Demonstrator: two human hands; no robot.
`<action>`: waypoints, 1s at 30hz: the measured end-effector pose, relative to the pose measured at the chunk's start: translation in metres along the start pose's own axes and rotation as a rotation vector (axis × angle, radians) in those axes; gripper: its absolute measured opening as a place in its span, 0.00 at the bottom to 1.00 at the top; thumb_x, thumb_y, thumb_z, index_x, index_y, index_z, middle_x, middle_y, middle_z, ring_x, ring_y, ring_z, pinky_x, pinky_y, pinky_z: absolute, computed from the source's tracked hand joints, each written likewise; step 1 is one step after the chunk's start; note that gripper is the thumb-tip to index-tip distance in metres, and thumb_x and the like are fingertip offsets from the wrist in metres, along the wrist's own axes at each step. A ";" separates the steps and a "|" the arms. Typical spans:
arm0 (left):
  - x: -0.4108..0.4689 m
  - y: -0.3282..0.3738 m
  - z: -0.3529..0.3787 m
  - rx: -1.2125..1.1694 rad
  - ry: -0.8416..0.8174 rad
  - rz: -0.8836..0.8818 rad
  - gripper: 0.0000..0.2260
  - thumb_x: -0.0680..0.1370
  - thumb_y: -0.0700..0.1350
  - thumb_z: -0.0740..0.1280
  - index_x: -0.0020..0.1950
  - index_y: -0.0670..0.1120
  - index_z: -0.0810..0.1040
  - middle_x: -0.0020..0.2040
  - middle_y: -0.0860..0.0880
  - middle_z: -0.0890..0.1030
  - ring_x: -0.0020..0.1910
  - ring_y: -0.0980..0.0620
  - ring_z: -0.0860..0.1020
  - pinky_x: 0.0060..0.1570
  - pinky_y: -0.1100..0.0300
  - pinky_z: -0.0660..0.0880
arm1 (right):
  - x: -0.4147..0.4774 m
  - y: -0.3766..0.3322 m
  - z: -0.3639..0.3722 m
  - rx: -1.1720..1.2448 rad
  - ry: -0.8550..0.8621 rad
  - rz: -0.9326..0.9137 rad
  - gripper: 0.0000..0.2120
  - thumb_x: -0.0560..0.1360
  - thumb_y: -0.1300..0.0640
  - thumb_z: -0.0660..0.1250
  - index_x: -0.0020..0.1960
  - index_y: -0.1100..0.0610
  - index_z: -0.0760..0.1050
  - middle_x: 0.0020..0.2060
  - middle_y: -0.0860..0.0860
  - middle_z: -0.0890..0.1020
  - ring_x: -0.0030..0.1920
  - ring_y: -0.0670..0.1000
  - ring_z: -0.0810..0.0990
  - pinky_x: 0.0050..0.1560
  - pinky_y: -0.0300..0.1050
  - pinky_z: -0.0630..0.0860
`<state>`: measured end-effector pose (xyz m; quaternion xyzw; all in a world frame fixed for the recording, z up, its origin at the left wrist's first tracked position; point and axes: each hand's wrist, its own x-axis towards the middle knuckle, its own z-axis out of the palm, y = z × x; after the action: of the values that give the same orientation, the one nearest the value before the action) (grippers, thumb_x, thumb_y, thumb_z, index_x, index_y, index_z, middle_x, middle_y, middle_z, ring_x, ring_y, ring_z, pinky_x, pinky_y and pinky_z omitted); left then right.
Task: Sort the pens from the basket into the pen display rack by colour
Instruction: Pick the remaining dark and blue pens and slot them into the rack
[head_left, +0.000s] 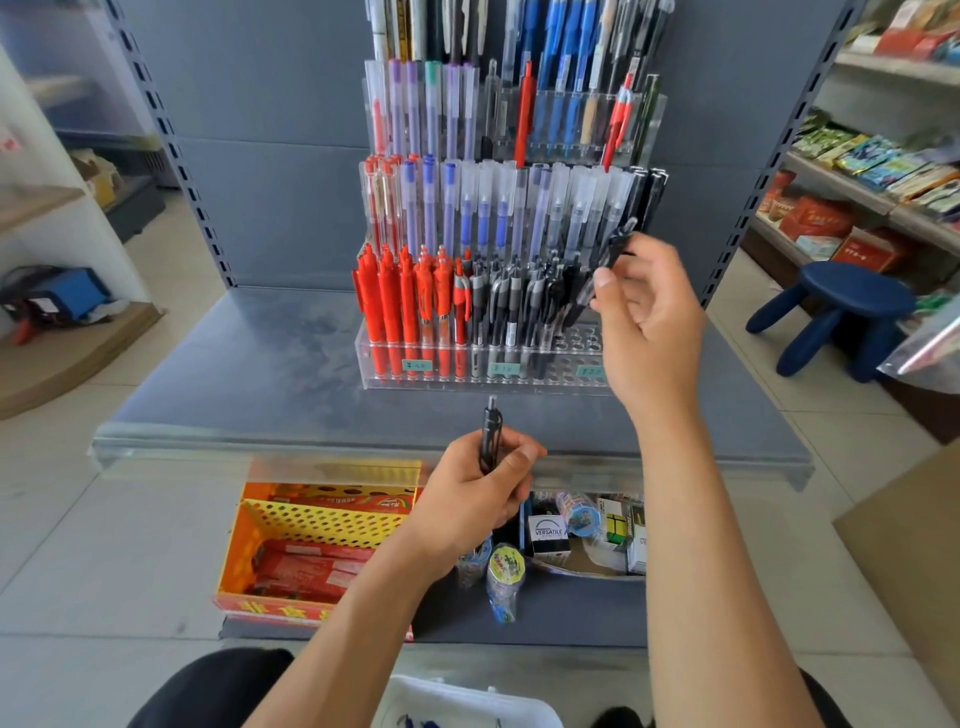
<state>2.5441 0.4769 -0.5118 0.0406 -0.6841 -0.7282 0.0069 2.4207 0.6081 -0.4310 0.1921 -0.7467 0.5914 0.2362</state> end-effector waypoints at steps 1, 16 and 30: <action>0.000 0.000 0.000 0.006 0.001 -0.001 0.07 0.85 0.41 0.62 0.54 0.39 0.78 0.31 0.48 0.72 0.25 0.55 0.64 0.25 0.64 0.63 | 0.000 0.002 0.001 -0.003 -0.007 0.010 0.14 0.82 0.56 0.65 0.67 0.54 0.74 0.52 0.46 0.82 0.51 0.46 0.83 0.55 0.41 0.80; 0.000 -0.001 0.001 0.002 0.006 -0.005 0.10 0.85 0.43 0.60 0.56 0.38 0.78 0.33 0.47 0.73 0.25 0.54 0.63 0.26 0.63 0.62 | -0.002 0.020 0.014 -0.240 0.005 0.080 0.08 0.77 0.53 0.72 0.53 0.55 0.84 0.38 0.40 0.82 0.39 0.36 0.81 0.44 0.29 0.76; -0.001 0.006 0.003 0.045 0.029 -0.031 0.11 0.86 0.44 0.58 0.56 0.39 0.77 0.30 0.47 0.71 0.25 0.52 0.64 0.25 0.62 0.62 | -0.023 -0.010 -0.004 -0.118 -0.316 0.233 0.07 0.75 0.45 0.73 0.45 0.47 0.83 0.42 0.43 0.84 0.43 0.41 0.81 0.46 0.40 0.77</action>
<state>2.5448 0.4794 -0.5058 0.0617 -0.6993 -0.7122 0.0046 2.4456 0.6098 -0.4362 0.1807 -0.8249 0.5326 0.0572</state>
